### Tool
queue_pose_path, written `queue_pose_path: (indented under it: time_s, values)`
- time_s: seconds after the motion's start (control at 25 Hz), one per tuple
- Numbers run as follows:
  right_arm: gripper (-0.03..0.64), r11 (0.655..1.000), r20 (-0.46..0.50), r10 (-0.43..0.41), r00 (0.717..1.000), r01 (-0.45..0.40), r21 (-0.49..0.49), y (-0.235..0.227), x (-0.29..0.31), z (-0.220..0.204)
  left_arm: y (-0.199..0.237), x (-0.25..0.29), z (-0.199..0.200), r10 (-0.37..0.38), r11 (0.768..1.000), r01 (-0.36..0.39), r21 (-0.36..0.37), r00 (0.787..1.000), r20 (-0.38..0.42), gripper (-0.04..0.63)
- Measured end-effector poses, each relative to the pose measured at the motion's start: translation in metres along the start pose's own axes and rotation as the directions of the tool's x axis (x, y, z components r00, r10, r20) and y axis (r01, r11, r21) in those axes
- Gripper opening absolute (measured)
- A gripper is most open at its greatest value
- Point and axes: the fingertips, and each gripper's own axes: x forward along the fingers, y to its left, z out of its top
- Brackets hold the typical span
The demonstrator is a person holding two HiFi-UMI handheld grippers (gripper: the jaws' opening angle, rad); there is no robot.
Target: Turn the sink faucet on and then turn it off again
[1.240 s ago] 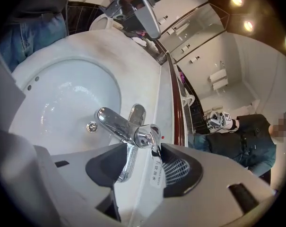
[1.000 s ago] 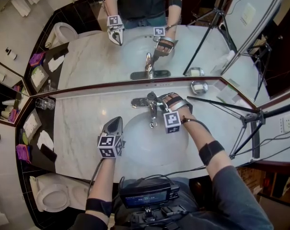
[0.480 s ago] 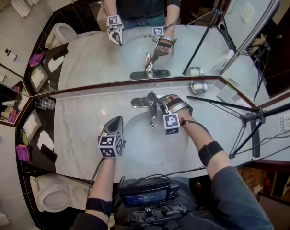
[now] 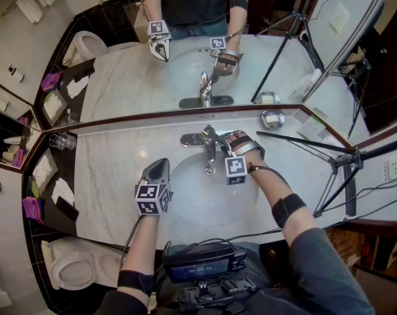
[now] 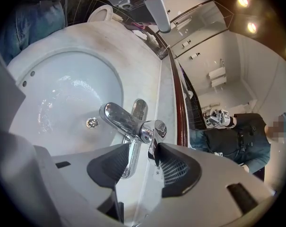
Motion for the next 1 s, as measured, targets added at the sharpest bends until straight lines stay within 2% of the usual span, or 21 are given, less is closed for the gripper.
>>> queue_pose_path:
  time_s: [0.2, 0.28, 0.88, 1.0]
  values:
    - [0.200, 1.000, 0.004, 0.018, 1.000, -0.018, 0.024, 0.006, -0.001, 0.001, -0.001, 0.001, 0.001, -0.002, 1.000, 0.002, 0.000, 1.000, 0.000, 0.002]
    - [0.169, 0.999, 0.007, 0.023, 1.000, -0.023, 0.034, 0.011, -0.003, 0.001, -0.001, 0.000, 0.001, -0.003, 1.000, 0.003, -0.001, 1.000, 0.001, 0.002]
    - [0.170, 0.998, -0.019, 0.004, 1.000, -0.002, 0.067, 0.012, -0.002, 0.000, 0.000, -0.004, -0.004, 0.007, 1.000, -0.007, 0.004, 1.000, -0.003, 0.002]
    - [0.172, 0.987, -0.027, 0.011, 1.000, -0.007, 0.162, 0.012, -0.005, 0.002, -0.004, -0.005, -0.002, 0.003, 1.000, -0.003, 0.009, 1.000, 0.001, 0.002]
